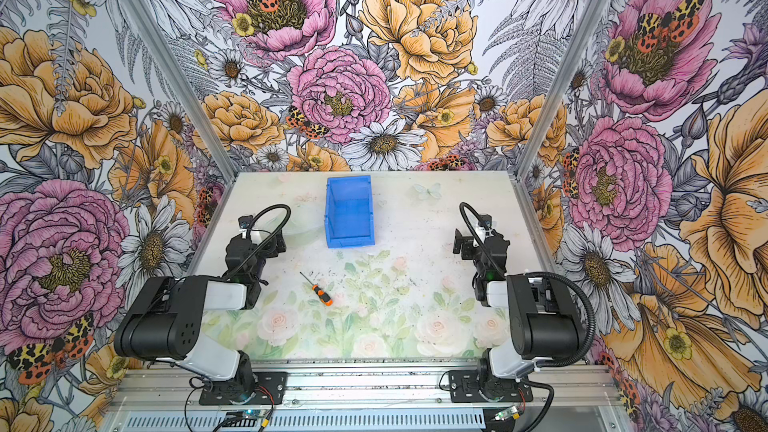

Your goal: Put the screwdriver in the bin

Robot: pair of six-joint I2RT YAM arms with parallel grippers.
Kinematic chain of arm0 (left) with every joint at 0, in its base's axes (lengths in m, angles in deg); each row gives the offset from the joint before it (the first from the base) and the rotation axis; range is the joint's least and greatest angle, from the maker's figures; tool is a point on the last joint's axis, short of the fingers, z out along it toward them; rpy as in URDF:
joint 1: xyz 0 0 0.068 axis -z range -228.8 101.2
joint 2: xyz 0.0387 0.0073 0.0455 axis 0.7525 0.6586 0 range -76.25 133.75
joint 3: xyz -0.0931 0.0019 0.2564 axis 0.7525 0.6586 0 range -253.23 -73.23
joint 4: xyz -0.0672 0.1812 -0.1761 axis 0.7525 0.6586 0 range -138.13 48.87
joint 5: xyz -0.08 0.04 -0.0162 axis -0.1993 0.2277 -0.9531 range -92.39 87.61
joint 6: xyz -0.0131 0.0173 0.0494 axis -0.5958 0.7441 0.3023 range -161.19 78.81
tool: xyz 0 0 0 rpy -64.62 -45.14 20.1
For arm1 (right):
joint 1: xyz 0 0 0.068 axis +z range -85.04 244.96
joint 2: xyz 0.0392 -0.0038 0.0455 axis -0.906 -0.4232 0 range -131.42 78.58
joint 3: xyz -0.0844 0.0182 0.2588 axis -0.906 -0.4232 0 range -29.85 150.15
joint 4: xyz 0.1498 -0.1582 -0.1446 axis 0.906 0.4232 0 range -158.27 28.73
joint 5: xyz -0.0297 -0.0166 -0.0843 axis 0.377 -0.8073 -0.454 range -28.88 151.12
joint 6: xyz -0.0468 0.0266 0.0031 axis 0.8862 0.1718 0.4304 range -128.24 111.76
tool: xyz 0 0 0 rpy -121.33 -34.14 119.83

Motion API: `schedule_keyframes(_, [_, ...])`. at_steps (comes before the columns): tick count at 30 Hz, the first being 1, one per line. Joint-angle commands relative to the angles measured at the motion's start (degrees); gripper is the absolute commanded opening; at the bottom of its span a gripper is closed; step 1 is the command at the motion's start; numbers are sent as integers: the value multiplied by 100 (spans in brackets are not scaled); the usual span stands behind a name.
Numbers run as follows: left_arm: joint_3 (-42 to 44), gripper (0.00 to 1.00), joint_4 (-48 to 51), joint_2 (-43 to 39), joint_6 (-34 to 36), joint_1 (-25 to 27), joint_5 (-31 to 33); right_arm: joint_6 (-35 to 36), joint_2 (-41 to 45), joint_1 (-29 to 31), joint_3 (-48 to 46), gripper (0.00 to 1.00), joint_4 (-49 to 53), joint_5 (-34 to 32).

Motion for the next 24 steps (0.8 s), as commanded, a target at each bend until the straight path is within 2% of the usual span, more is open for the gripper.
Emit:
schedule_keyframes(1, [-31, 99, -121, -9, 51, 3, 20, -33, -25, 32, 84, 99, -38, -79])
schedule_keyframes(16, [23, 99, -144, -95, -22, -108, -198, -25, 6, 29, 62, 99, -78, -96])
schedule_keyframes(20, [35, 99, 134, -437, -137, -181, -142, -188, 216, 60, 256, 99, 458, -593])
schedule_keyframes(24, [-66, 99, 995, -1116, -160, -189, -5, -165, 536, 84, 301, 99, 853, -515])
